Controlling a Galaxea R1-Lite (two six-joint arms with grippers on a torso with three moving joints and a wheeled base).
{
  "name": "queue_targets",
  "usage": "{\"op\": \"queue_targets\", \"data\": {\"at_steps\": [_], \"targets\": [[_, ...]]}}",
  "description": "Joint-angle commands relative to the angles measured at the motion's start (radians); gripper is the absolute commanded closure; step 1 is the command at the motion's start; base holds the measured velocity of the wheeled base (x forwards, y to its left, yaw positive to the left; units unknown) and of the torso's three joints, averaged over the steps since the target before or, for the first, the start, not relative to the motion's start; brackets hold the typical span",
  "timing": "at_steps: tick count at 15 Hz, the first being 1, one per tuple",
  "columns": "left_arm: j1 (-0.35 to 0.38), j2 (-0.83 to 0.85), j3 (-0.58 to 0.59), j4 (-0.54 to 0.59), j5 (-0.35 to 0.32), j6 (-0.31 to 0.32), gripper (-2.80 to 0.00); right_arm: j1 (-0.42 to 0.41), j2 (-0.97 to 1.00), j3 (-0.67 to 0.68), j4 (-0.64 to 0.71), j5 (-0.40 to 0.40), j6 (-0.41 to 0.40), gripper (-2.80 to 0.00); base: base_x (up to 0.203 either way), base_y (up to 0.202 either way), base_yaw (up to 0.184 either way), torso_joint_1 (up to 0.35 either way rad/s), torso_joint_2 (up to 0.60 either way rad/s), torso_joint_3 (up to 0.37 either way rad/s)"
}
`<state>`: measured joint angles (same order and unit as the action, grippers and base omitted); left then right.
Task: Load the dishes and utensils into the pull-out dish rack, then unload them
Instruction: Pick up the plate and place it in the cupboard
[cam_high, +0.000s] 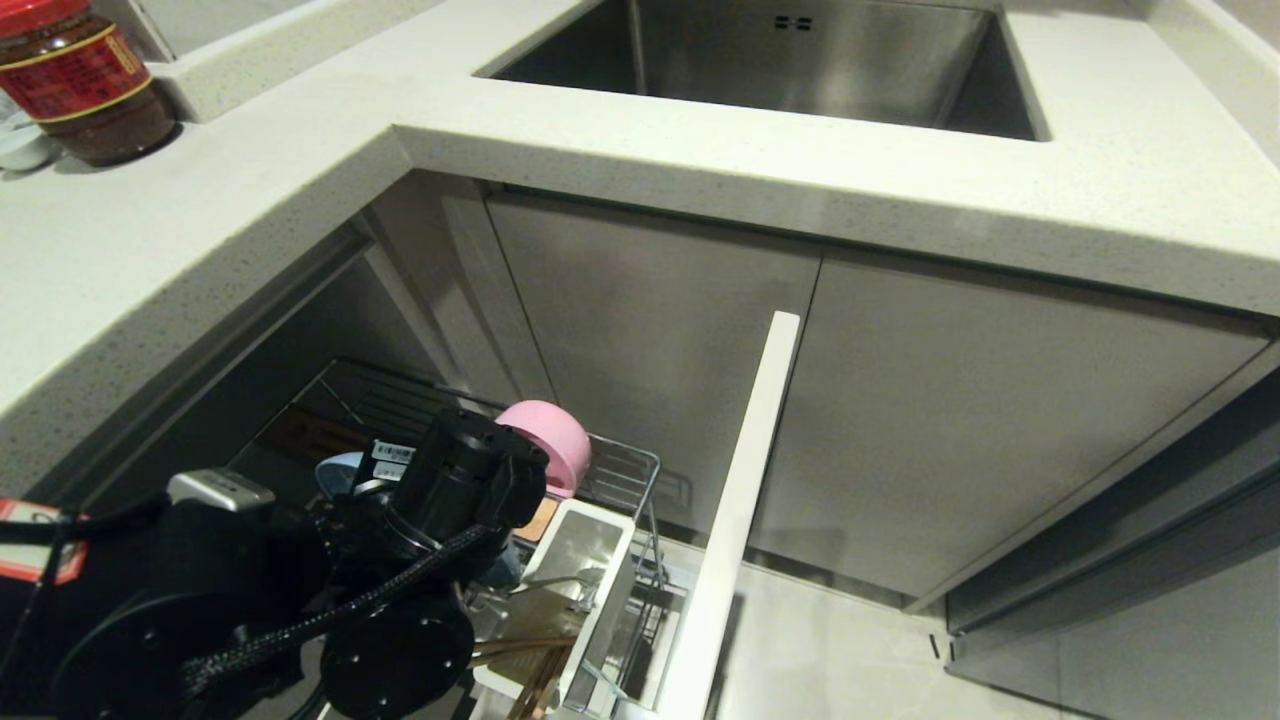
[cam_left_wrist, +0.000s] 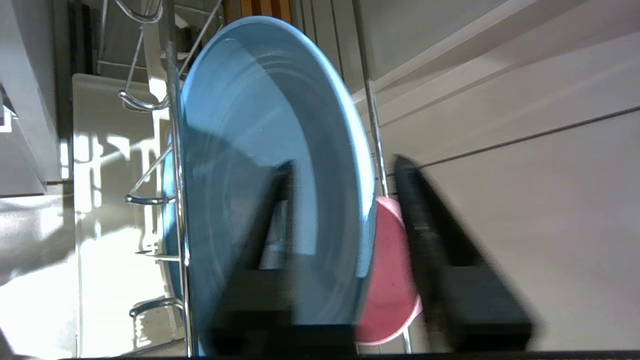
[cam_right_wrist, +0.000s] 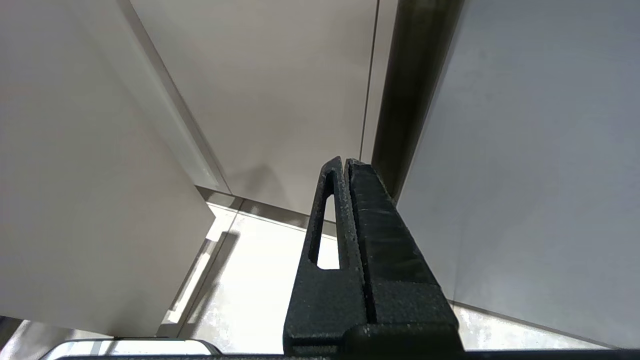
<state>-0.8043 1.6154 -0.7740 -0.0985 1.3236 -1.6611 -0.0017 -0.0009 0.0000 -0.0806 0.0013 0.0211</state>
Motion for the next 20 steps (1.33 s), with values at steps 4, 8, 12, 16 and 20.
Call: {"op": "queue_targets", "data": {"at_steps": [4,8,12,16,20], "targets": [[-0.031,-0.040,-0.011,0.048,0.026,-0.008,-2.80,0.000,-0.001,0.026,0.000,0.000,0.000,0.00,0.000,0.000,0.000,0.000,0.00,0.000],[-0.100,-0.118,-0.049,0.175,0.037,-0.011,-2.80,0.000,-0.001,0.026,-0.001,0.000,0.000,0.00,0.000,0.000,0.000,0.000,0.00,0.000],[-0.152,-0.214,-0.092,0.277,0.047,-0.010,0.00,0.000,-0.001,0.026,-0.001,0.000,0.000,0.00,0.000,0.000,0.000,0.000,0.00,0.000],[-0.213,-0.251,-0.132,0.310,0.146,0.008,0.00,0.000,-0.001,0.026,-0.001,0.000,0.000,0.00,0.000,0.000,0.000,0.000,0.00,0.000],[-0.215,-0.254,-0.330,0.428,0.153,0.093,0.00,0.000,-0.001,0.026,-0.001,0.000,0.000,0.00,0.000,0.000,0.000,0.000,0.00,0.000]]}}
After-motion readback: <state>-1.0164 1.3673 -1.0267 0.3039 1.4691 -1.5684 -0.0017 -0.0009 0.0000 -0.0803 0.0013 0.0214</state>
